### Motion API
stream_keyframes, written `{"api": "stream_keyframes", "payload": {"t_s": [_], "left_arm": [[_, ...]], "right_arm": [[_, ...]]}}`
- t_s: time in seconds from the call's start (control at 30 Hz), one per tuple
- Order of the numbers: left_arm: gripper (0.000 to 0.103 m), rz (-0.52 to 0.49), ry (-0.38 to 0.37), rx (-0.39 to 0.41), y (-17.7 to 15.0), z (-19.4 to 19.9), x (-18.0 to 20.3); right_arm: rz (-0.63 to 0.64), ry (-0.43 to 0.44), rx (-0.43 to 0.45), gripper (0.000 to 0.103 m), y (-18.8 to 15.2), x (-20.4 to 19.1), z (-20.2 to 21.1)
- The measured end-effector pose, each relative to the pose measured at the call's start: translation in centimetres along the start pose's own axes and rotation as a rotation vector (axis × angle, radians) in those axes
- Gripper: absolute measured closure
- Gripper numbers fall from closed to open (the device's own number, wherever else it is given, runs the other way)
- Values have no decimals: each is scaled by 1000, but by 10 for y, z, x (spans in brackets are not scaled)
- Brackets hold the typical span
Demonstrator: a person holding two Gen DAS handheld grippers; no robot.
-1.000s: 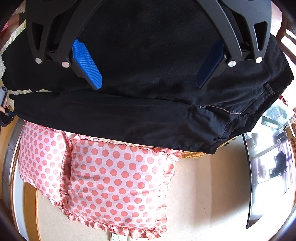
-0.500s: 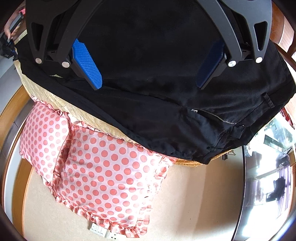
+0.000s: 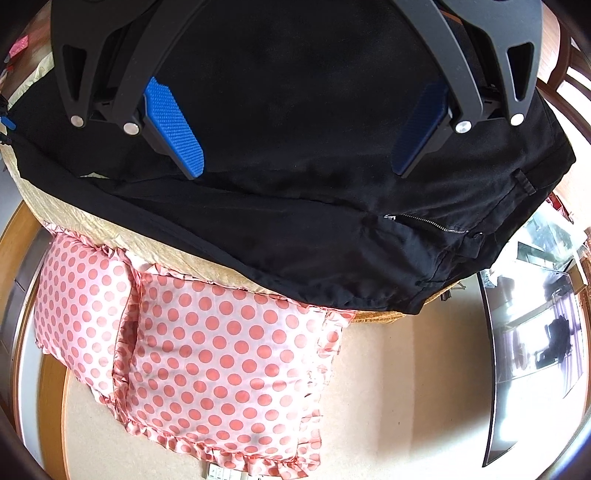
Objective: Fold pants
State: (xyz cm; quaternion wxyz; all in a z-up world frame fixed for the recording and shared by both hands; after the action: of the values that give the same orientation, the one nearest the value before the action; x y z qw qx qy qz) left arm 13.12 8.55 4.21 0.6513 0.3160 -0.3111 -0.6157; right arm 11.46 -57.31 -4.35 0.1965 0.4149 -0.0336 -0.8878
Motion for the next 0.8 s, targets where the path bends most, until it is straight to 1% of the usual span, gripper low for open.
{"api": "stream_keyframes", "payload": {"t_s": [0.13, 0.2, 0.23, 0.3, 0.33, 0.37, 0.4, 0.47, 0.53, 0.6, 0.7, 0.8], "left_arm": [[2, -6, -3, 7, 2, -1, 1], [2, -2, -2, 0, 4, -3, -1], [2, 2, -6, -4, 4, -5, -1], [2, 14, -15, -15, 6, -8, -5], [2, 21, -15, -17, 7, -8, -8], [2, 28, -15, -16, 9, -9, -11], [2, 37, -15, -16, 12, -10, -16], [2, 56, -6, -22, 21, -14, -27], [2, 78, -5, -39, 33, -21, -38], [2, 103, -12, -56, 47, -32, -48], [2, 152, 12, -69, 77, -57, -65], [2, 233, -36, -113, 111, -98, -79]], "right_arm": [[-55, 53, 4, 63, 3, 0, -3], [-63, 60, 5, 63, 5, -3, -13], [-54, 68, 22, 65, 7, -6, -14], [-7, 66, 46, 81, 9, -14, -18], [-2, 77, 50, 93, 10, -16, -22], [-8, 98, 43, 99, 11, -17, -25], [-19, 132, 37, 99, 13, -19, -27], [-43, 199, 66, 100, 18, -20, -19], [-54, 282, 122, 100, 23, -22, 2], [-63, 325, 171, 100, 24, -22, 21], [-72, 326, 201, 100, 23, -16, 34], [-67, 299, 190, 100, 20, -12, 30]]}}
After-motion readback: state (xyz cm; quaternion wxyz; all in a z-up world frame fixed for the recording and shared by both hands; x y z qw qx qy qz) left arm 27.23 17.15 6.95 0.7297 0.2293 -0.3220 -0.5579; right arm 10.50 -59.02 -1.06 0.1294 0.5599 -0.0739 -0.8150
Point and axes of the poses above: each gripper's, at about its wrist camera, not at the fingertips, and z roughly against the way its jaws point, x to its right, y to its top, the point moved 6 cm from there along -z, roughly the way its jaws point, and after that the axes turned 7 degrees about -z, right-handed, at the moved point
